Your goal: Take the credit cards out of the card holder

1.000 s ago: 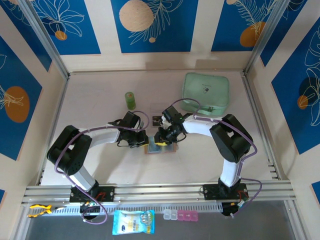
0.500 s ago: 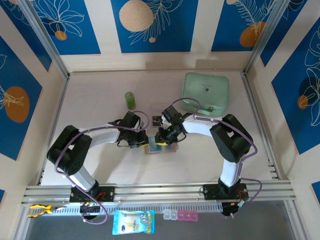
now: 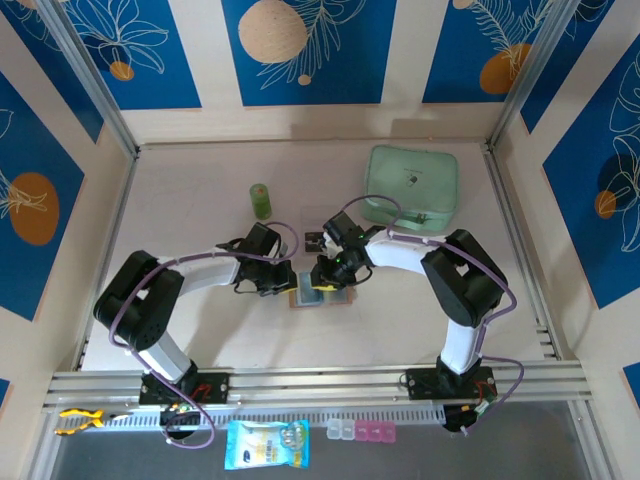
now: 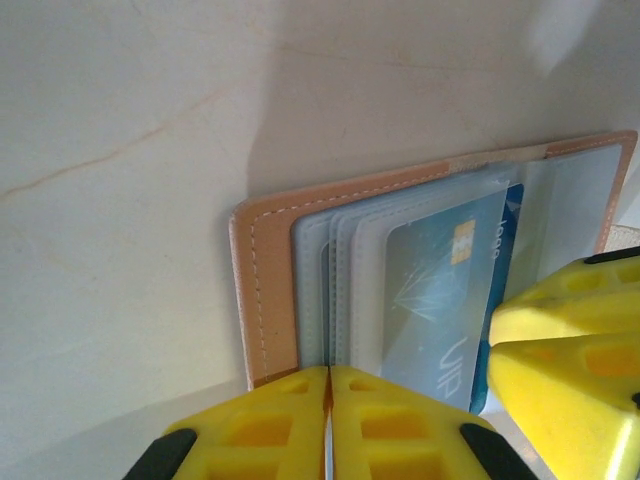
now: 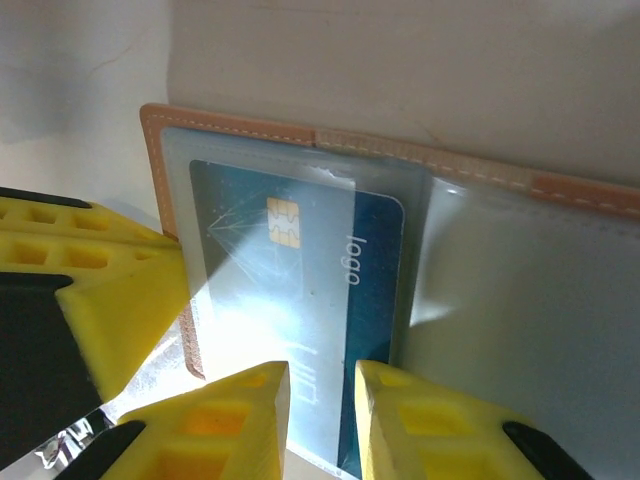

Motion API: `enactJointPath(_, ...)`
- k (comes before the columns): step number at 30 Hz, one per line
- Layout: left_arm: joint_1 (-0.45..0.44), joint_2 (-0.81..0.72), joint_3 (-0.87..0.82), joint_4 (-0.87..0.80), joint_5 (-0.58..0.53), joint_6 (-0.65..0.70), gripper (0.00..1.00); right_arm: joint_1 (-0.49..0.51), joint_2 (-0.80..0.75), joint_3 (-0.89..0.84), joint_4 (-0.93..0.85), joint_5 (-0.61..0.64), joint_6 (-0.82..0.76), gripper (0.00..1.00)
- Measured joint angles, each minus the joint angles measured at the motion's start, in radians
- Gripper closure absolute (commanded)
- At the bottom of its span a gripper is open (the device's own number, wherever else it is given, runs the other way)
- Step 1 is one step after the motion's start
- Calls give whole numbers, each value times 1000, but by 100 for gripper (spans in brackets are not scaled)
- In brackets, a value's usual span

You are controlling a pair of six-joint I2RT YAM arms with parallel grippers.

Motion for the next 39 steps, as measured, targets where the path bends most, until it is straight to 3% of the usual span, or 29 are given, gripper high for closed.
enactJointPath(23, -35, -26, 89, -92, -17, 15, 92, -9, -79, 2, -31, 34, -16, 74)
enactJointPath(39, -73, 60, 110, -90, -11, 15, 100, -74, -99, -86, 66, -53, 14, 74)
